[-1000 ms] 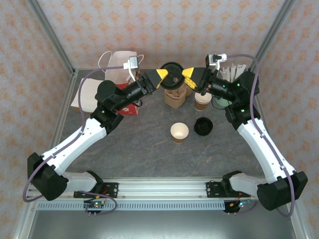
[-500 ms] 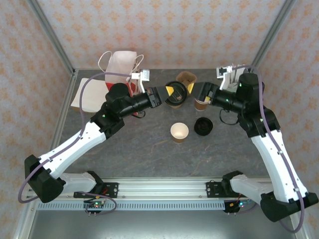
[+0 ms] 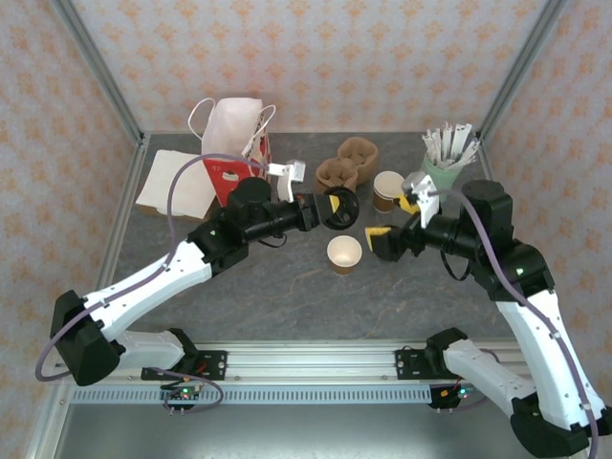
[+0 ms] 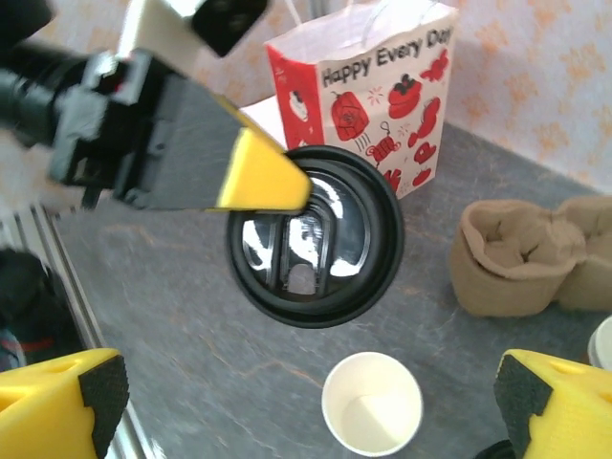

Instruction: Pack the takeout coffee

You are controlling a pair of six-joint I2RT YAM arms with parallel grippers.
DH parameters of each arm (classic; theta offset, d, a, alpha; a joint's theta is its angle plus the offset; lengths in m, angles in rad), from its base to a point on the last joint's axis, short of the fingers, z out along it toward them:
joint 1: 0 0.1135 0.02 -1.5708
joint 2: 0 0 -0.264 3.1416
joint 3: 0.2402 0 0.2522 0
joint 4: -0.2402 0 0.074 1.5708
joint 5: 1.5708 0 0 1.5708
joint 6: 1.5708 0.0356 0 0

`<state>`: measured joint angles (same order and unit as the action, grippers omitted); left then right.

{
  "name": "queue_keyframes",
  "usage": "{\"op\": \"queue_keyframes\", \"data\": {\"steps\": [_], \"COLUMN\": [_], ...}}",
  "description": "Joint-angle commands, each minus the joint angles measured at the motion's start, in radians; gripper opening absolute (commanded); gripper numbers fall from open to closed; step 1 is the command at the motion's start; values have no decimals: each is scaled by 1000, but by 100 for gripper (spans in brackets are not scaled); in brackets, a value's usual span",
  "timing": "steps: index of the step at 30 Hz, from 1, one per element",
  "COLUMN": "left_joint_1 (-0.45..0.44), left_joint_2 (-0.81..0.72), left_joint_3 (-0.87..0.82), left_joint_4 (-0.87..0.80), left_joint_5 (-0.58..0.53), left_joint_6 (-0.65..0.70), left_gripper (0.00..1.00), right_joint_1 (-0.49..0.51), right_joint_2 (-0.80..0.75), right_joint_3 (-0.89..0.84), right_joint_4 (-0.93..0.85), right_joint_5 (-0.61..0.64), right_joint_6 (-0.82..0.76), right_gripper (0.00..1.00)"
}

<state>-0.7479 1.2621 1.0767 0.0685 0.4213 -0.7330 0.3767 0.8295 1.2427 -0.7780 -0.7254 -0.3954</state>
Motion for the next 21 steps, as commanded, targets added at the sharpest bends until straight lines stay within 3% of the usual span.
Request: {"op": "queue_keyframes", "data": {"steps": [1, 7, 13, 21], "left_joint_1": [-11, -20, -22, -26], "left_joint_2": [15, 32, 39, 42], "left_joint_3": [-10, -23, -44, -52], "left_joint_4": [1, 5, 27, 28], "left_joint_5": [-24, -19, -9, -1], "left_joint_6": [29, 28, 2, -3], "left_gripper": [19, 19, 19, 19], "right_joint_1": [24, 158, 280, 289], "right_joint_2": [-6, 37, 103, 177], "right_joint_3": [-5, 0, -6, 0], "right_joint_4": [-62, -116, -84, -50], "right_joint_5": [3, 216, 420, 437], "right_joint_6": [-293, -505, -589, -620], "right_gripper": [99, 99, 99, 99]}}
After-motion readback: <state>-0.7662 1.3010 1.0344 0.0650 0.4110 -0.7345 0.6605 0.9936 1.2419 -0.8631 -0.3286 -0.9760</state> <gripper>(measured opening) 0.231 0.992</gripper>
